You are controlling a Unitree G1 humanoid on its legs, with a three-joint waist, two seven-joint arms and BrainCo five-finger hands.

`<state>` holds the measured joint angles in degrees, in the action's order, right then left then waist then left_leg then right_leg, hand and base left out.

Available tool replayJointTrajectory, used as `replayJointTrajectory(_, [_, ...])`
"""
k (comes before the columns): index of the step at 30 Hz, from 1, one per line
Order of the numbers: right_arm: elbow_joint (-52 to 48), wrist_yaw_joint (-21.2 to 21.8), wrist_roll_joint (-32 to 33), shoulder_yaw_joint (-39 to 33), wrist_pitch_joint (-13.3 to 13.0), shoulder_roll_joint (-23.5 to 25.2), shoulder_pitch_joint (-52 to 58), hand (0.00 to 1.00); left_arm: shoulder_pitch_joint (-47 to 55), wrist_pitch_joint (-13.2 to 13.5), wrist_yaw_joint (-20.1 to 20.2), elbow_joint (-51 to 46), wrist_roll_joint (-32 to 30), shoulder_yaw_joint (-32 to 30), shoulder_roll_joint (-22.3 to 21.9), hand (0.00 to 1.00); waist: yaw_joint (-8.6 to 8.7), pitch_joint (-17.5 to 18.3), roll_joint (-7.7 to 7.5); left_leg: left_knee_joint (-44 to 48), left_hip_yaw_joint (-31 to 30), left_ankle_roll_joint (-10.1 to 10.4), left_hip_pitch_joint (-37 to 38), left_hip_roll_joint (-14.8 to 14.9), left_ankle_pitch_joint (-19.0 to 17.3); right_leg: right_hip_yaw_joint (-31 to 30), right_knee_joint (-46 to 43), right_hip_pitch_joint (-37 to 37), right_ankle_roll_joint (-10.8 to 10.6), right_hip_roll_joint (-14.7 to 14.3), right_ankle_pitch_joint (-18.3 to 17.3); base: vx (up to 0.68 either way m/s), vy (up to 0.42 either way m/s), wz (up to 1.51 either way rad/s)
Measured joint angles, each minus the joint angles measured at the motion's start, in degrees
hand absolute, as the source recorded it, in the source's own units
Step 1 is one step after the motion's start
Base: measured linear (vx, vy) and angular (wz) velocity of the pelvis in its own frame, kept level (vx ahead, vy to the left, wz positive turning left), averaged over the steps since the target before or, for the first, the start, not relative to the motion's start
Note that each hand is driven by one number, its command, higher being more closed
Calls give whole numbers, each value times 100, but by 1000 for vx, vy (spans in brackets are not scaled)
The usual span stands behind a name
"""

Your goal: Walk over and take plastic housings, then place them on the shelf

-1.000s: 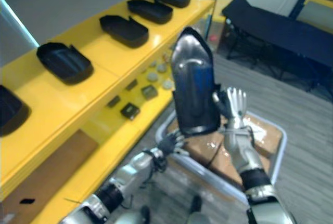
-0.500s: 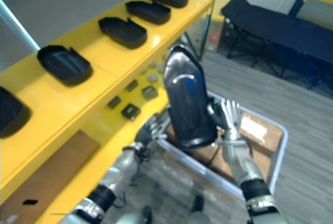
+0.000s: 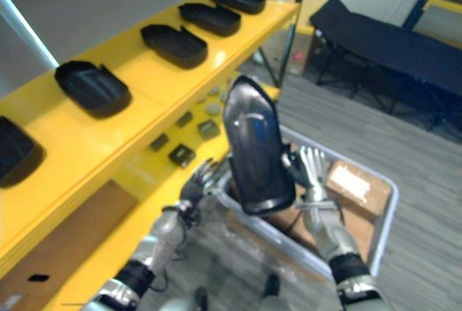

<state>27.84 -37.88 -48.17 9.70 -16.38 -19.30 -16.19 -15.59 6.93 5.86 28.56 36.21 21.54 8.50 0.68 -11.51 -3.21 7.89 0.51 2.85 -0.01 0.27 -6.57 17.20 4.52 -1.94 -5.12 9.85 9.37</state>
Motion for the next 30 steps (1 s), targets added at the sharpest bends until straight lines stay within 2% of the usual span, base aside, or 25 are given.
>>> replayJointTrajectory(3, [3, 48, -30, 210, 35, 24, -29, 100, -28, -250, 202, 131, 160, 220, 17, 0, -1, 1, -4, 0, -2, -9, 0, -14, 6, 1, 0, 0, -18, 15, 12, -22, 16, 0])
replayJointTrajectory(7, [35, 55, -89, 296, 54, 31, -73, 100, -31, -379, 210, 192, 169, 395, 19, 0, 3, -3, -11, -40, -13, -21, 5, -41, 52, 8, 1, 4, -35, 41, 25, -37, 13, 2])
replayJointTrajectory(12, [110, 62, -170, 357, 63, 58, -162, 100, -97, -382, 207, 192, 164, 656, 11, 0, 8, -20, -44, -148, -22, -61, -1, -124, 165, 11, 2, 46, -82, 119, 70, -68, 19, 3])
replayJointTrajectory(17, [229, 244, -245, 463, 147, 184, -263, 100, -136, -382, 163, 198, 153, 848, 24, 0, -7, -29, -91, -159, -12, -63, -16, -131, 179, 7, 3, 58, -81, 127, 79, -53, 9, 1])
replayJointTrajectory(27, [229, 445, -454, 550, 179, 139, -266, 100, -136, -364, 104, 197, 224, 845, 122, 0, 4, -32, -96, -186, -5, -57, -17, -118, 182, 7, 1, 92, -87, 120, 79, -3, 1, -1])
replayJointTrajectory(30, [229, 444, -602, 583, 179, 141, -266, 100, -136, -361, 119, 194, 298, 839, 238, 0, -6, -66, -163, -179, -7, -57, -16, -119, 182, 7, 1, 88, -93, 122, 84, 0, 0, 0])
